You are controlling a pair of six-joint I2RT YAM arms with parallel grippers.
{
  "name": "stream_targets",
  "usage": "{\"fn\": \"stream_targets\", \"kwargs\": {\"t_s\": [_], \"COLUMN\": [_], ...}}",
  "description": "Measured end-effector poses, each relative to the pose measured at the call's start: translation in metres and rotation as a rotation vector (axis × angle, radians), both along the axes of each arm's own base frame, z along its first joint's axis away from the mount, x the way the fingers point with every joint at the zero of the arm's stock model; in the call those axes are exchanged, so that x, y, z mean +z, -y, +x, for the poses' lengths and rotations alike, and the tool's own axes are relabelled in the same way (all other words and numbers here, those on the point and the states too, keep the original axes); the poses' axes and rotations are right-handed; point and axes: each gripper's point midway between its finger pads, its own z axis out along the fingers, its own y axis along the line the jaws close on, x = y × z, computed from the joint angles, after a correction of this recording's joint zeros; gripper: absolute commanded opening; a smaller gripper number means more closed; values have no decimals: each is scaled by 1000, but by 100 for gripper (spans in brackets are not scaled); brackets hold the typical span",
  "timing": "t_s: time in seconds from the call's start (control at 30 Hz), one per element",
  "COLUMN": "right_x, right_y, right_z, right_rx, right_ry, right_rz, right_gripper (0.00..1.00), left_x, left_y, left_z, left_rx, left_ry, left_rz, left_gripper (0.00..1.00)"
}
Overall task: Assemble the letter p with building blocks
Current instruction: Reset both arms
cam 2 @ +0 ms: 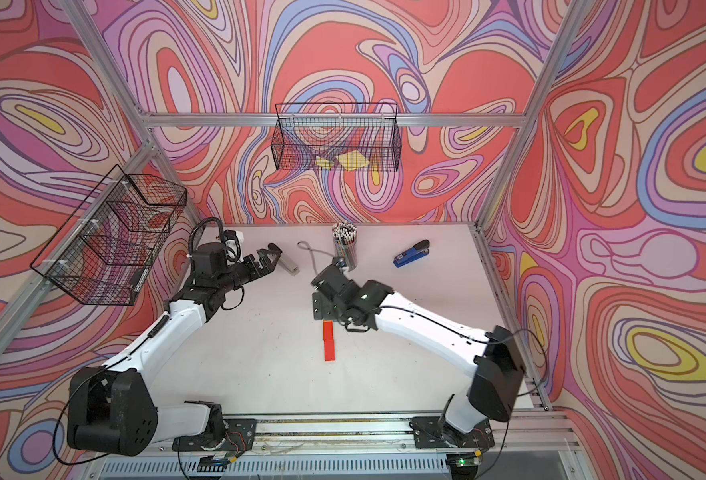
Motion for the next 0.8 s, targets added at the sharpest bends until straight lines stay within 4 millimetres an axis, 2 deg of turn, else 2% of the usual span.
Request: {"fn": "stream_targets", "kwargs": {"t_s": [0.07, 0.13, 0.33, 0.43, 0.47, 0.63, 0.8], "right_x": [12, 6, -48, -65, -69, -92, -131], "right_y": [45, 86, 186, 231, 242, 276, 297], "right_z": [26, 43, 66, 71, 72, 76, 86], "right_rx": [-73, -131, -247, -329, -353, -416, -452], "right_ry": [58, 80, 42, 41, 51, 121, 165], "right_rz": [11, -7, -50, -50, -55, -75, -117], "right_gripper": [98, 98, 98, 98, 98, 98, 98], "left_x": [1, 3, 4, 3, 2, 1, -2], "left_y": [0, 0, -2, -3, -3, -5, -7], "left_z": [0, 1, 1, 1, 1, 2, 5], "left_rx": [2, 0, 2, 8, 11, 19, 27], "left_ry": [0, 6, 8, 3, 1, -2, -7], "left_rz": [2, 7, 19, 24, 26, 36, 56], "left_gripper": [99, 99, 99, 99, 99, 99, 99]}}
